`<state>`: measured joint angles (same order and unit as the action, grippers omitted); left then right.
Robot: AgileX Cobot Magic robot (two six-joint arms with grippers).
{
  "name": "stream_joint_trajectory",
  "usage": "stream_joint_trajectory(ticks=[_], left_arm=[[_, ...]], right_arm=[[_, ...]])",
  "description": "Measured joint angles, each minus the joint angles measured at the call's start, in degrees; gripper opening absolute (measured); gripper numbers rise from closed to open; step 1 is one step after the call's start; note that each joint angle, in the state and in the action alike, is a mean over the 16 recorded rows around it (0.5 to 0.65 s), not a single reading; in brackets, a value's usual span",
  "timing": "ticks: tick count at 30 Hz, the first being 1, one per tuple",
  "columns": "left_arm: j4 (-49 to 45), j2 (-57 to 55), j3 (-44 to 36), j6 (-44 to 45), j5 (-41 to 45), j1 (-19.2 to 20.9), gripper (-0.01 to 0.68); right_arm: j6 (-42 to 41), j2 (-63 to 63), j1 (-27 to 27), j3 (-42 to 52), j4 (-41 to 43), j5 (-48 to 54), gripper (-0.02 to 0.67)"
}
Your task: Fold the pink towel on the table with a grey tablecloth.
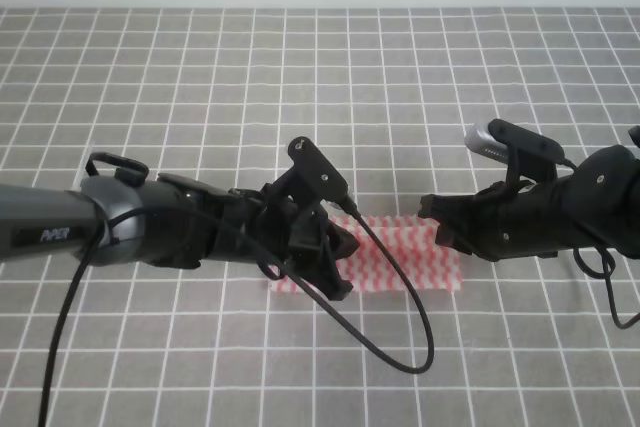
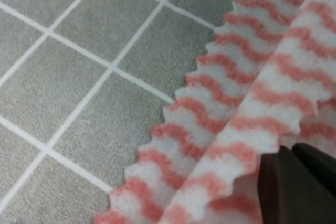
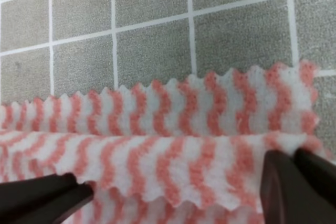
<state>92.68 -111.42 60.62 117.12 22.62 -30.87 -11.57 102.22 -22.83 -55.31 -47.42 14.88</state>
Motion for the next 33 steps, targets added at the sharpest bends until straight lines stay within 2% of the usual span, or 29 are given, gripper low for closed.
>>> stream_joint_trajectory(ticks=[9, 14, 16, 28, 32, 33], left_arm=[[0.14, -1.23, 1.74, 0.32, -0.03, 0.00, 0.007], [0.15, -1.86, 2.38, 0.29, -0.19, 0.00, 0.007], [0.15, -2.04, 2.50, 0.25, -0.27, 0.00, 0.007], [-0.03, -2.07, 2.54, 0.12, -1.34, 0.01, 0.007], [-0.19, -1.61, 2.53, -0.86, -2.22, 0.01, 0.007], [-0.25, -1.46, 2.53, -1.25, -2.51, 0.01, 0.007]], right_arm=[[-0.21, -0.04, 0.01, 0.00, -0.05, -0.23, -0.014], [-0.60, 0.11, -0.04, 0.01, -0.05, -0.64, 0.014], [-0.82, 0.11, -0.04, 0.00, -0.06, -0.98, 0.037], [-1.96, 0.15, -0.04, -0.93, -0.07, -3.51, 0.304], [-1.99, 0.11, -0.01, -2.32, -0.03, -2.39, 0.341], [-2.03, 0.07, 0.00, -2.69, 0.01, -1.99, 0.325]])
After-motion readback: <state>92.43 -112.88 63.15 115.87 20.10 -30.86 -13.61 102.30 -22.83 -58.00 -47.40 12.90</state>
